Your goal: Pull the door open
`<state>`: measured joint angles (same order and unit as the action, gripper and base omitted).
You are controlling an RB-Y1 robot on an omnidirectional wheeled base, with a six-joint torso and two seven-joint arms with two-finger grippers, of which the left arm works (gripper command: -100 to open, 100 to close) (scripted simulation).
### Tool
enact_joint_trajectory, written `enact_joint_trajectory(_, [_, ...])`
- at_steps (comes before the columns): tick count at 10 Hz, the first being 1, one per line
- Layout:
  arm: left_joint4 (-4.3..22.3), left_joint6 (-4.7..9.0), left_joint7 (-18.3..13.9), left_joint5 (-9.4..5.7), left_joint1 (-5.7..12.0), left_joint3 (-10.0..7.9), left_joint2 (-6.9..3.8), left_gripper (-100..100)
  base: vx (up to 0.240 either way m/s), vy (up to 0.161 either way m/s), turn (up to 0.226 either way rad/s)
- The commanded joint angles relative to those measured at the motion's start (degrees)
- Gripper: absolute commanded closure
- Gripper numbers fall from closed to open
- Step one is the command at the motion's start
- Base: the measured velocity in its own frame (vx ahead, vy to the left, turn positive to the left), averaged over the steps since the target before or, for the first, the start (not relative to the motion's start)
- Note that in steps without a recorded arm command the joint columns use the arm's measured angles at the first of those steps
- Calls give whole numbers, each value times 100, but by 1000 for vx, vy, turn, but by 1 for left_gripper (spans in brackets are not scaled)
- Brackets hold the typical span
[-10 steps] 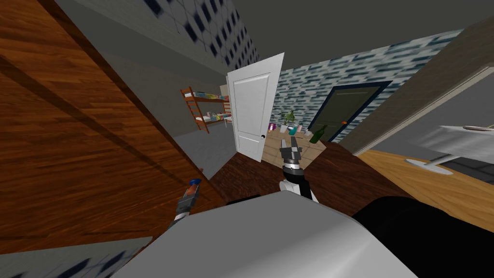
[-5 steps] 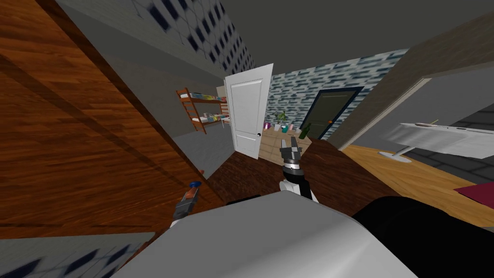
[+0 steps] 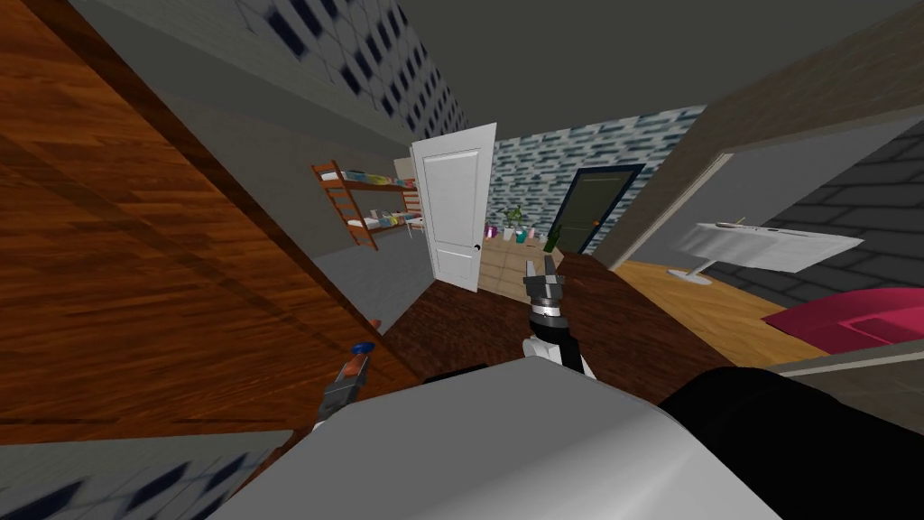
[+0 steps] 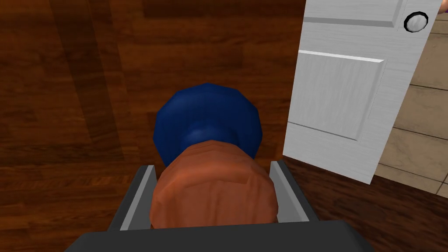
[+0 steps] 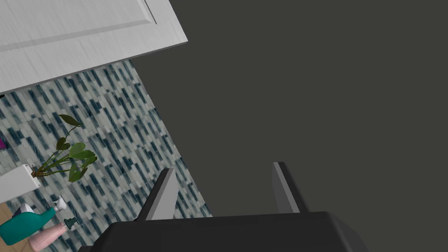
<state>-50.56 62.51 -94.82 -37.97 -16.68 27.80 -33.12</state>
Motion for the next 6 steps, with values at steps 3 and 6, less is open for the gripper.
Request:
enact_joint_trajectory(3, [162,316,-200,84,-70,173,-109,100,-184,42,-124])
enact_joint_trajectory(6, [169,366,-234,107,-101,223,-141,100,-157,44,-79])
